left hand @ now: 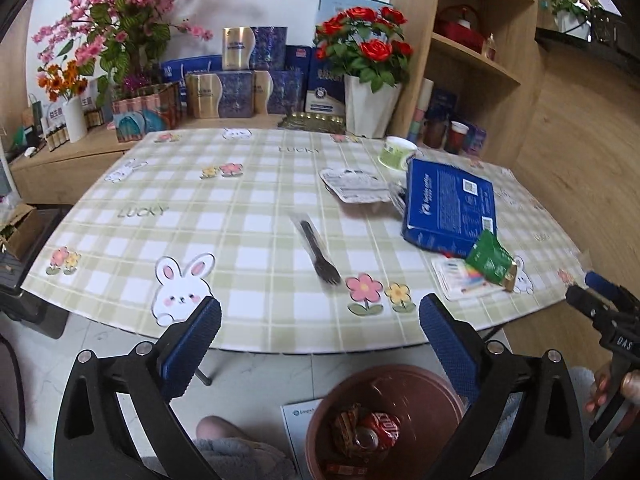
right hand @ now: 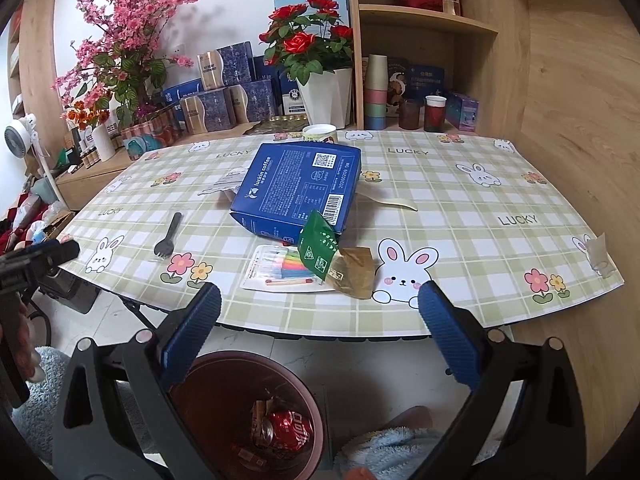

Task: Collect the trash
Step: 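Move the left gripper to the wrapped black plastic fork and grasp it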

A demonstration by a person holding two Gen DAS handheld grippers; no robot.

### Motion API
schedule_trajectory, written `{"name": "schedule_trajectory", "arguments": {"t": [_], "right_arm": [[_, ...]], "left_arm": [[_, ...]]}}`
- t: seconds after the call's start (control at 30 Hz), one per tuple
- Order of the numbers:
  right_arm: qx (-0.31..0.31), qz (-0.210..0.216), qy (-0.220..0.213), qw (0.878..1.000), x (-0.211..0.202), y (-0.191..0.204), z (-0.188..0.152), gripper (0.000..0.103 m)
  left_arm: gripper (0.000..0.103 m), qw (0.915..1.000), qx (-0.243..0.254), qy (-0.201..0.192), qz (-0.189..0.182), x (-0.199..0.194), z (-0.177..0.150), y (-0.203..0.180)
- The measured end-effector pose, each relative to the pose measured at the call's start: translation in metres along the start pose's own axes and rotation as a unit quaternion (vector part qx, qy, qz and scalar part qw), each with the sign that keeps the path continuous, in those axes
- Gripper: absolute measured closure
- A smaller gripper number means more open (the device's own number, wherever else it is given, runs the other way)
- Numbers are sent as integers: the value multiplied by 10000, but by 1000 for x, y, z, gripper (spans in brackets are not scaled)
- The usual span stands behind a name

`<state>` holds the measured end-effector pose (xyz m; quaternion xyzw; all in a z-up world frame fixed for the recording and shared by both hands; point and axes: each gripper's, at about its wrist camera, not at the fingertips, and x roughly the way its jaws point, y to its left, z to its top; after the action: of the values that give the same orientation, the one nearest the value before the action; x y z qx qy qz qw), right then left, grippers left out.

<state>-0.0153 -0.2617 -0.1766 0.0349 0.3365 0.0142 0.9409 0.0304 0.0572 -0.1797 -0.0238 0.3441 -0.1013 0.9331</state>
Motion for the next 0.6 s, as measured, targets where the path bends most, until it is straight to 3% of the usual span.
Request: {"name": "schedule_trajectory", "arguments": {"t": [0.3, 0.6], "right_arm": [[96, -15, 65, 9999, 8, -5, 1, 6], [153, -14, 206, 9997, 30, -10, 1, 6]], "left_arm": [[6, 10000, 31, 56, 55, 6, 9, 3], [6, 9996, 22, 244, -113, 29, 13, 1]]}}
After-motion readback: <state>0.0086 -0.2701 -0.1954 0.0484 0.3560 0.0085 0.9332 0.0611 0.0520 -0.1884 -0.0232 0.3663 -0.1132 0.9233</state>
